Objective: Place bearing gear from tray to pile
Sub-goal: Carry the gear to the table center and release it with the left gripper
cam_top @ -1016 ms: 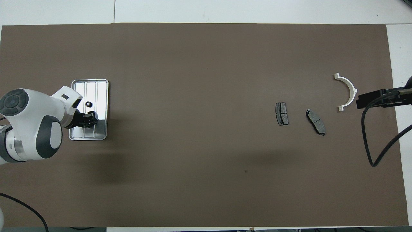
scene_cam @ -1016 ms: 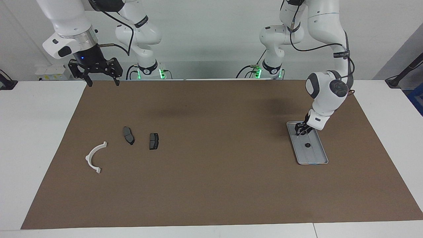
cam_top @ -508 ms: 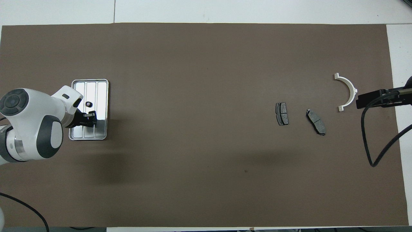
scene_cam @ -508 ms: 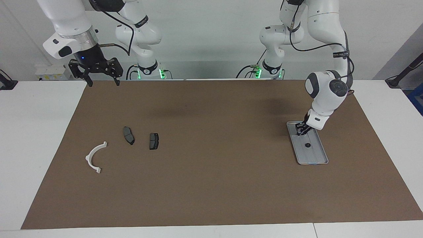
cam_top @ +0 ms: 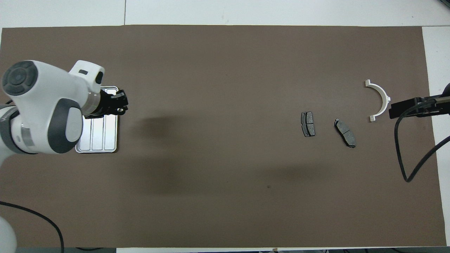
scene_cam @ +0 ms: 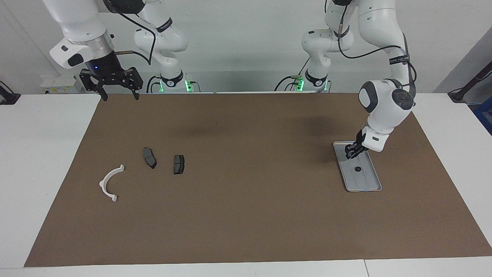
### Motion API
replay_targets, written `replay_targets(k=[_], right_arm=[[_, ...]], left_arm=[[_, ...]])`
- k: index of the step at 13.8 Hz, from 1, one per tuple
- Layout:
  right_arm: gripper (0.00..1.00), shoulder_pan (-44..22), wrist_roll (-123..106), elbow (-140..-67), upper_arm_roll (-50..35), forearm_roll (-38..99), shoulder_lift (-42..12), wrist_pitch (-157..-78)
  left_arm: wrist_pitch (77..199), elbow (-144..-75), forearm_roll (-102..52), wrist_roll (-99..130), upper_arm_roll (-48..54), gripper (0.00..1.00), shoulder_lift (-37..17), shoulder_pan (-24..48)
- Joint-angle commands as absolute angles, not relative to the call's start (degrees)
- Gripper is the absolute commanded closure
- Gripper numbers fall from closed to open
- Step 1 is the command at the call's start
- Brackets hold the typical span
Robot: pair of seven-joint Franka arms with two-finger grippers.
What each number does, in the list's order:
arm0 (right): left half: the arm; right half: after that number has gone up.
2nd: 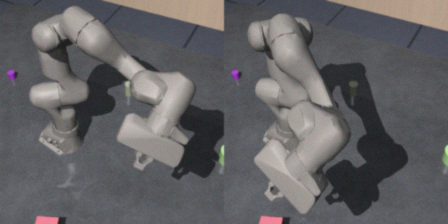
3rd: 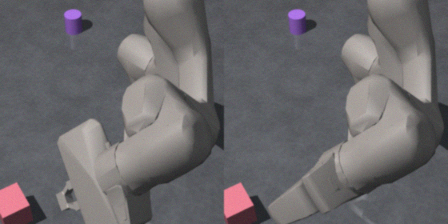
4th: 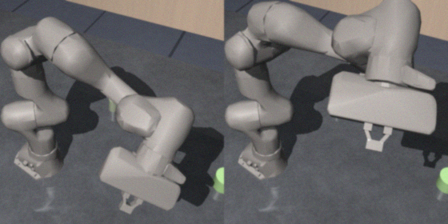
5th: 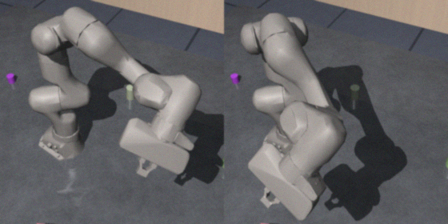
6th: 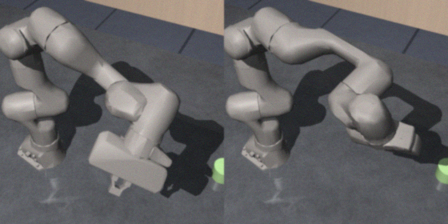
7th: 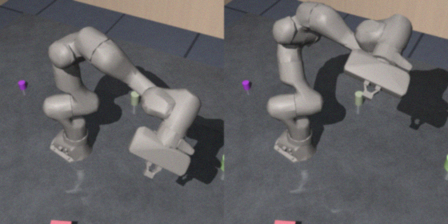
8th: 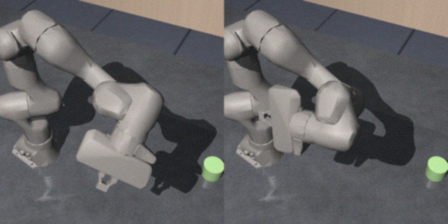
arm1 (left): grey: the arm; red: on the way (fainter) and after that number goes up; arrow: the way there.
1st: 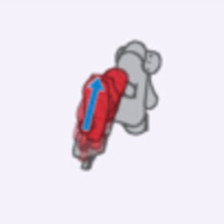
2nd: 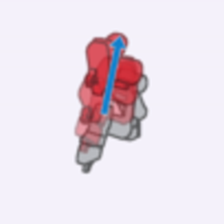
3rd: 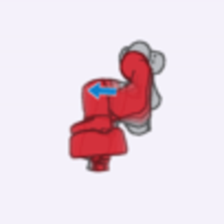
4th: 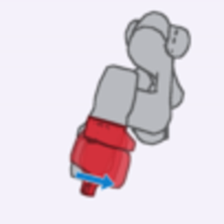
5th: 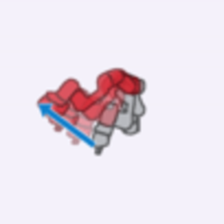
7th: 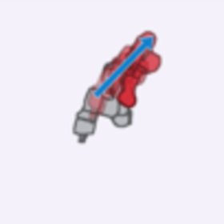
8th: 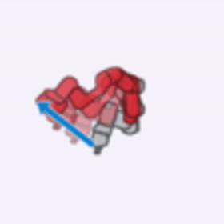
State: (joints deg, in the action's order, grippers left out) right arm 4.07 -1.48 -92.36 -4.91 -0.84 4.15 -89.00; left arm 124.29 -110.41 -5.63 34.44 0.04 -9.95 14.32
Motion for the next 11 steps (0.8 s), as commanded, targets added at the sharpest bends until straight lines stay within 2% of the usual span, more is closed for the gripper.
replay_targets(k=[1,3,5,8,11], right_arm=[[0.0,4.66,-2.9,-93.43,-5.19,0.97,5.36,-89.21],[0.0,4.75,-2.9,-93.34,-5.19,0.97,5.27,-89.21],[0.0,4.66,-2.9,-93.34,-5.19,1.05,5.36,-89.21],[0.0,4.66,-2.9,-93.34,-5.19,1.32,5.36,-89.21],[0.0,4.66,-2.99,-93.34,-5.19,1.32,5.36,-89.12]], left_arm=[[122.95,-104.33,-5.71,42.87,-1.05,0.74,-13.79,22.21],[122.7,-100.93,-4.58,47.26,-1.14,0.74,-17.64,26.61],[121.65,-93.63,-1.77,52.27,-1.32,0.74,-25.8,30.48],[125.49,-97.81,-0.09,53.35,-1.23,0.74,-26.46,32.16],[126.21,-98.96,-0.09,53.7,-1.32,0.74,-26.63,32.96]])
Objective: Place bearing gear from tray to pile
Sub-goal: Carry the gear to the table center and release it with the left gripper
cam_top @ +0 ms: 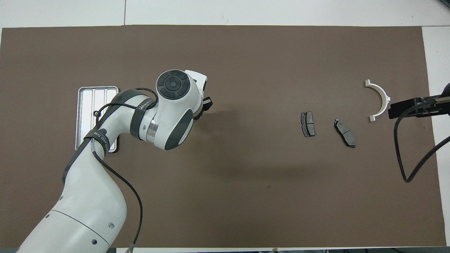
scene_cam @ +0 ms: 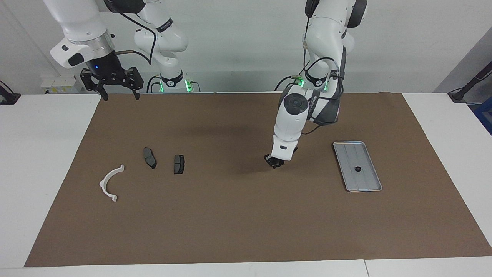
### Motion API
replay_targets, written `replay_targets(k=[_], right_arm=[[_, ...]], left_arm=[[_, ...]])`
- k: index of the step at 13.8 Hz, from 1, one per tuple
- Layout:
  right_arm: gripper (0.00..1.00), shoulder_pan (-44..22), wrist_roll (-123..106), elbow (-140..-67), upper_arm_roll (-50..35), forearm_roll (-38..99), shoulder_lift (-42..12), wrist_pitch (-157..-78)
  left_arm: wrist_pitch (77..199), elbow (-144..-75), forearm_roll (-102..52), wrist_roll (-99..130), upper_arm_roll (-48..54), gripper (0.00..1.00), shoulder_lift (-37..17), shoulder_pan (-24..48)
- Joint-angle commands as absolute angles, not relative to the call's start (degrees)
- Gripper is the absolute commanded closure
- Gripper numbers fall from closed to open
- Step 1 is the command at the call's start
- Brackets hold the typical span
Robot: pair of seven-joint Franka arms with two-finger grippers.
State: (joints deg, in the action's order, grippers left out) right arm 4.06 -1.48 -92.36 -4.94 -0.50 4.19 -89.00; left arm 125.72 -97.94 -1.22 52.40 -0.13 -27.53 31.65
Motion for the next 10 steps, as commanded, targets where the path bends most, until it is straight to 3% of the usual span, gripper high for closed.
replay_targets(k=[1,7,8,9,10], right_arm=[[0.0,4.57,-2.81,-93.34,-5.27,1.32,5.36,-88.95],[0.0,4.75,-2.81,-93.43,-5.19,2.64,5.36,-88.51],[0.0,4.75,-2.99,-93.34,-5.19,2.64,5.36,-88.59],[0.0,4.75,-2.99,-93.34,-5.19,2.64,5.36,-88.59],[0.0,4.66,-2.81,-93.34,-5.19,2.64,5.36,-88.59]], left_arm=[[126.73,-99.83,-0.09,54.22,-1.23,0.74,-26.46,33.22],[129.29,-101.34,-0.17,56.59,-1.32,0.74,-27.16,34.89],[129.55,-101.42,-0.09,57.12,-1.32,0.66,-27.16,34.81],[129.38,-101.43,-0.09,57.3,-1.32,0.25,-27.16,34.8],[128.5,-101.34,0.0,57.13,-1.49,0.0,-27.07,34.54]])
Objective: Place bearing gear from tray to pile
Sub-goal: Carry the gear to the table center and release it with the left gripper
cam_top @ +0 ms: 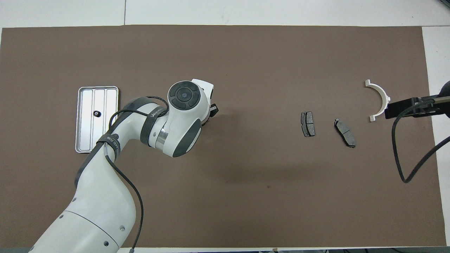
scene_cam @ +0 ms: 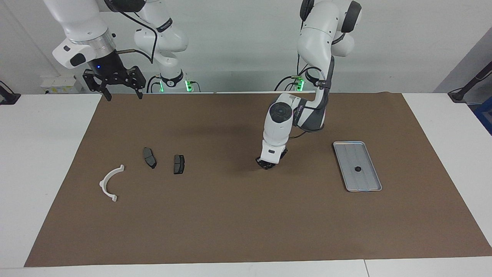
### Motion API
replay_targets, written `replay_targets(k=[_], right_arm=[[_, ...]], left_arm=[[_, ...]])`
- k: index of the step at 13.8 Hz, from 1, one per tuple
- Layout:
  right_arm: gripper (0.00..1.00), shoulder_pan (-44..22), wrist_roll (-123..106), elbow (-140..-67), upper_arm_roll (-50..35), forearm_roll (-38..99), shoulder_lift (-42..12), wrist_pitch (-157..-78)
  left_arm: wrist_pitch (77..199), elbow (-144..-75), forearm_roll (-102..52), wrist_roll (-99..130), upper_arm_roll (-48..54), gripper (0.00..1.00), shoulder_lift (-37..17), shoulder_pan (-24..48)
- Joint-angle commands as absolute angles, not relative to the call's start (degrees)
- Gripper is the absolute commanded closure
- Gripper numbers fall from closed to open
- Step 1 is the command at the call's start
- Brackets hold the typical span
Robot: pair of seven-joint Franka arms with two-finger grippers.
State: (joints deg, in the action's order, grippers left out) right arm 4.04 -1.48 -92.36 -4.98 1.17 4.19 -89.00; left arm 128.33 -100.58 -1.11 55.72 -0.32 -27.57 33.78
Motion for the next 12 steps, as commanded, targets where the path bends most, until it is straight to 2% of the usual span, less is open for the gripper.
replay_targets(k=[1,4,7,10,12], right_arm=[[0.0,4.57,-2.64,-93.43,-5.27,2.64,5.45,-88.68],[0.0,3.35,-0.72,-94.48,-5.36,2.64,5.89,-89.12],[0.0,-3.66,13.66,-94.83,-5.36,2.64,5.45,-89.73],[0.0,-11.58,30.62,-97.82,-5.36,2.55,3.44,-97.01],[0.0,-17.37,44.06,-97.65,-5.36,2.46,-1.38,-102.1]], left_arm=[[128.41,-101.34,1.04,56.95,-1.41,0.0,-26.9,33.93],[123.86,-102.12,1.32,53.64,-1.41,0.0,-22.43,29.72],[119.89,-106.77,1.23,34.27,-1.23,0.0,-15.58,19.03],[120.58,-107.84,1.23,19.99,-1.32,0.0,-15.21,10.75],[124.86,-109.41,1.23,10.94,-1.32,0.0,-15.21,5.91]])
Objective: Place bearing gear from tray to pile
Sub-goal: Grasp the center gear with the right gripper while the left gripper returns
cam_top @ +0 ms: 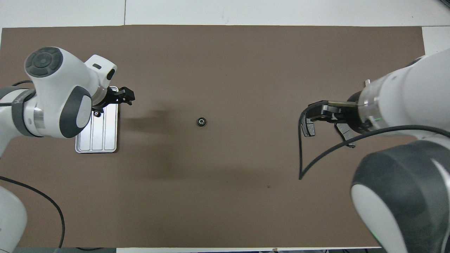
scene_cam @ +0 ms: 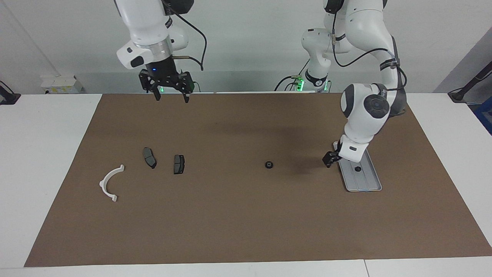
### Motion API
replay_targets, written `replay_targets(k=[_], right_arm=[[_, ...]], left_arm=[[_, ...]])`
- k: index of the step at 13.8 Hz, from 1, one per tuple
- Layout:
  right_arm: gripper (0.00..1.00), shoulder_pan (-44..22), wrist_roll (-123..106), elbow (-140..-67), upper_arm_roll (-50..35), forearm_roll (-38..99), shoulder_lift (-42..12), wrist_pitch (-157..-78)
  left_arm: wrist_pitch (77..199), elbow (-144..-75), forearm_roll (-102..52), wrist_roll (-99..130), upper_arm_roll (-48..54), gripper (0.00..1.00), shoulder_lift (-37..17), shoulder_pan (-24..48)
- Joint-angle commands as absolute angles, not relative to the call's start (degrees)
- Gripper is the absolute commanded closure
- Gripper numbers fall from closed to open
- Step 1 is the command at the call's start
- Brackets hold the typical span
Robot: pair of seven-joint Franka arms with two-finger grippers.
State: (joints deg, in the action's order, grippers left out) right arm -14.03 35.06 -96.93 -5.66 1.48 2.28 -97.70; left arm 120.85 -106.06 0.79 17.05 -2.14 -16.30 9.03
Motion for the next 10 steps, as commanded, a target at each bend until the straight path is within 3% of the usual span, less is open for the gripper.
replay_targets(k=[1,5,10], right_arm=[[0.0,-19.84,48.91,-97.56,-5.36,2.2,-3.93,-105.0],[0.0,-27.06,63.69,-93.71,-5.27,-0.08,-16.4,-113.62],[0.0,-32.6,72.41,-80.02,-5.1,-2.89,-33.37,-115.14]], left_arm=[[128.02,-110.55,1.23,8.11,-1.32,0.02,-15.47,4.41],[133.42,-112.15,1.23,5.19,-1.32,0.16,-17.14,2.03],[136.41,-115.83,1.23,5.18,-1.32,0.27,-17.05,1.14]])
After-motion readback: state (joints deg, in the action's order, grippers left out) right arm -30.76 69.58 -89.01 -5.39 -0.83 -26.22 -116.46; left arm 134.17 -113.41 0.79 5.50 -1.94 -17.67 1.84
